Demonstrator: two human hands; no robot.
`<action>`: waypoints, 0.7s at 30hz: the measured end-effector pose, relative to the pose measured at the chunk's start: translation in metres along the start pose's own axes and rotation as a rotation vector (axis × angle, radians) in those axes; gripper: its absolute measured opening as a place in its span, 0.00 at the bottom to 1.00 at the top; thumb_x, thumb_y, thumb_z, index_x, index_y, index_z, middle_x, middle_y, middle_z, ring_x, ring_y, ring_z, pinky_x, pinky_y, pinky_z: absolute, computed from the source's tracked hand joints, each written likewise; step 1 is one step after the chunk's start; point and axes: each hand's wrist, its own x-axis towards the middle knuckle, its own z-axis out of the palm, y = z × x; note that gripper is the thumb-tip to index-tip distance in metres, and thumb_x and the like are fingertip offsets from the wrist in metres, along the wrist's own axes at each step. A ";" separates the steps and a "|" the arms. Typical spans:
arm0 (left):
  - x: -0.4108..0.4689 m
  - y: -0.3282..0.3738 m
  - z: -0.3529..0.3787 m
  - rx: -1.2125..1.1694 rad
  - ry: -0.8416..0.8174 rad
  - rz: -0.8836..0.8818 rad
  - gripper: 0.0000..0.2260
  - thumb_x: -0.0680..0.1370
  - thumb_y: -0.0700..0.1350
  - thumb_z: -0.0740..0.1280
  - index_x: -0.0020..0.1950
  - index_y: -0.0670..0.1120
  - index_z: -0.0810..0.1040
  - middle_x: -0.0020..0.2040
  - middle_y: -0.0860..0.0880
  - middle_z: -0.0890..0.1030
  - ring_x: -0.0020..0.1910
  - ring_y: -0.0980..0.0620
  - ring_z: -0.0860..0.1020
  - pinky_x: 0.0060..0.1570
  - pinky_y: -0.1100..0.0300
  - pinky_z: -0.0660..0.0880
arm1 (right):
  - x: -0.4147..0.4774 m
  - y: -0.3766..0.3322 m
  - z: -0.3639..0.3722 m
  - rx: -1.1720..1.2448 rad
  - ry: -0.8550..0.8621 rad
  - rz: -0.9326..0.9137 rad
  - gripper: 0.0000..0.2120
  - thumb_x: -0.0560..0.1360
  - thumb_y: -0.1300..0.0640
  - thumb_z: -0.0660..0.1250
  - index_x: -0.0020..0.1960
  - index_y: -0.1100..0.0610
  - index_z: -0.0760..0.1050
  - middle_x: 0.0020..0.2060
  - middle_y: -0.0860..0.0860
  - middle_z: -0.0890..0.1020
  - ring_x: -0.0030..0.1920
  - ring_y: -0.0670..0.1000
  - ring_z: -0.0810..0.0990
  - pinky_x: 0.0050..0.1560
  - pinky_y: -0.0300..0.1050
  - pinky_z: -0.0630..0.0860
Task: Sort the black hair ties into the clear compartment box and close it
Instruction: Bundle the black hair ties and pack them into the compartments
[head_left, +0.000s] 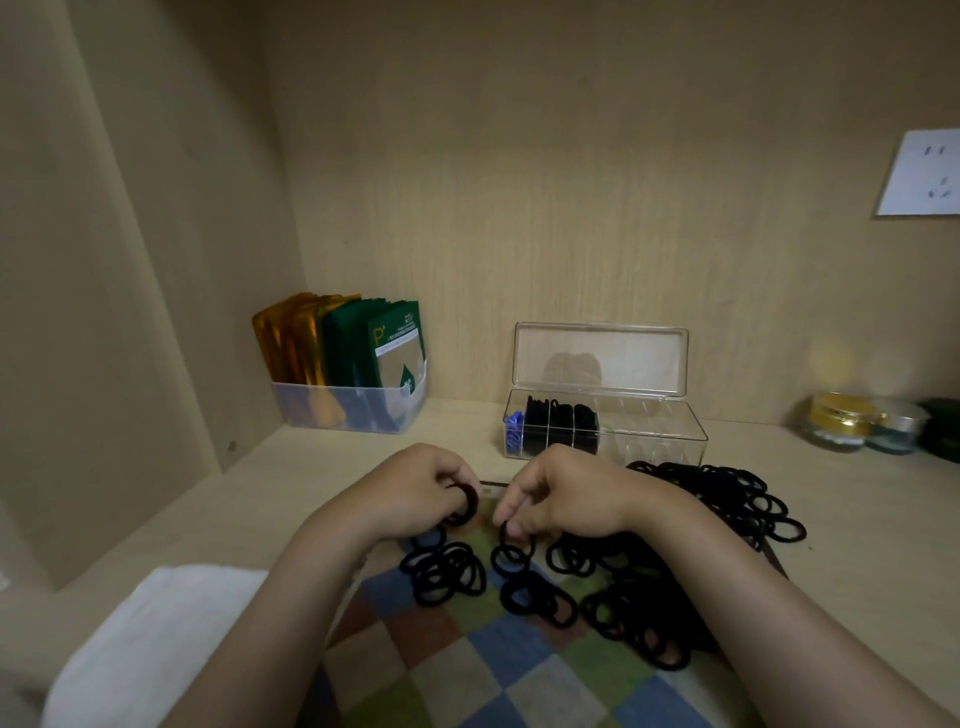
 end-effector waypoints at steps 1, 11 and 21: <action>-0.004 -0.003 -0.005 0.015 -0.015 0.018 0.13 0.75 0.37 0.67 0.43 0.55 0.84 0.42 0.56 0.85 0.43 0.60 0.81 0.44 0.68 0.76 | 0.001 -0.001 0.003 -0.055 -0.018 -0.006 0.09 0.73 0.57 0.75 0.53 0.51 0.85 0.41 0.48 0.86 0.37 0.40 0.80 0.45 0.36 0.76; -0.013 -0.038 -0.009 0.231 -0.006 -0.040 0.12 0.75 0.41 0.73 0.58 0.50 0.85 0.54 0.54 0.84 0.50 0.58 0.79 0.52 0.66 0.73 | 0.012 -0.010 0.017 -0.241 0.080 -0.051 0.03 0.74 0.57 0.73 0.46 0.50 0.84 0.39 0.41 0.84 0.38 0.38 0.80 0.44 0.34 0.76; -0.015 -0.045 -0.012 0.152 0.043 -0.043 0.06 0.76 0.41 0.70 0.43 0.53 0.80 0.42 0.55 0.81 0.41 0.59 0.78 0.40 0.67 0.72 | 0.021 -0.034 0.024 -0.066 -0.092 -0.049 0.15 0.76 0.59 0.72 0.62 0.53 0.81 0.42 0.46 0.85 0.37 0.40 0.81 0.45 0.36 0.77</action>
